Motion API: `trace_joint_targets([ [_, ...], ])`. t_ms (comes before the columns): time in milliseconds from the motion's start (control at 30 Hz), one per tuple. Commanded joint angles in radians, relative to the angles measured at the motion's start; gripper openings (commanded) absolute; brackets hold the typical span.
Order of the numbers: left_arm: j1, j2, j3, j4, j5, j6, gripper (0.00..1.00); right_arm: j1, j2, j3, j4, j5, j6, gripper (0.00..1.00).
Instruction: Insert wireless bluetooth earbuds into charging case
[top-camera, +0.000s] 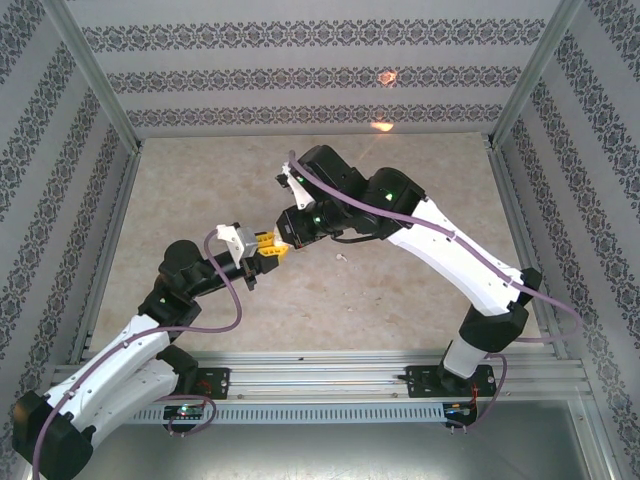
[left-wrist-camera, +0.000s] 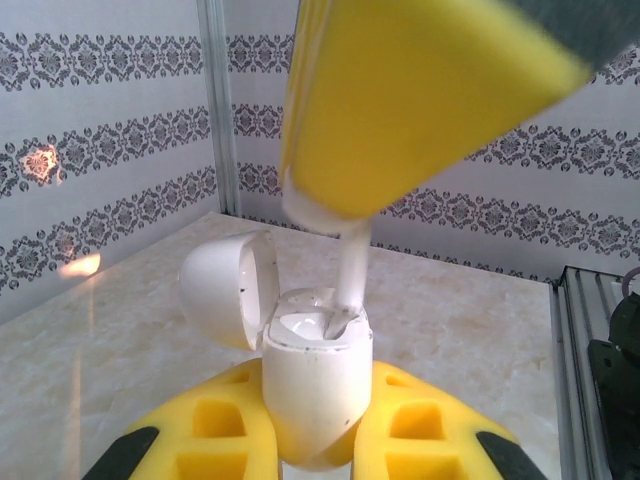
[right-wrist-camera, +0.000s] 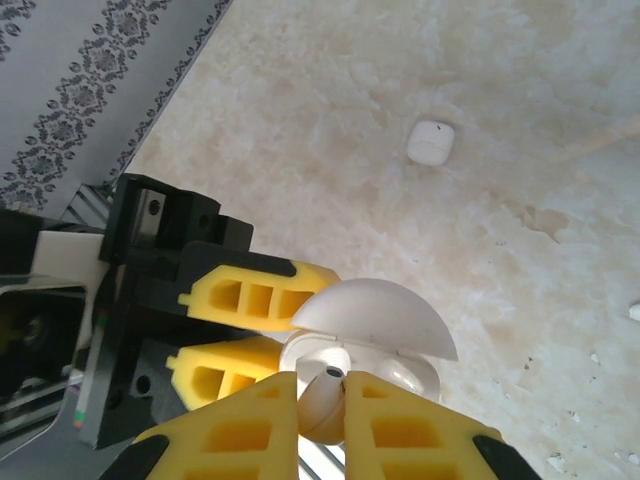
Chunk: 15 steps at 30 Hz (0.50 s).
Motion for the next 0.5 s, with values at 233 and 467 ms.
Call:
trace_joint_targets([
  [233, -0.012, -0.013, -0.016, 0.101, 0.025, 0.006, 0.00, 0.004, -0.057, -0.023, 0.002, 0.032, -0.011, 0.12],
  [467, -0.012, -0.012, -0.016, 0.114, 0.036, -0.001, 0.00, 0.001, -0.050, -0.049, 0.021, 0.029, -0.014, 0.12],
])
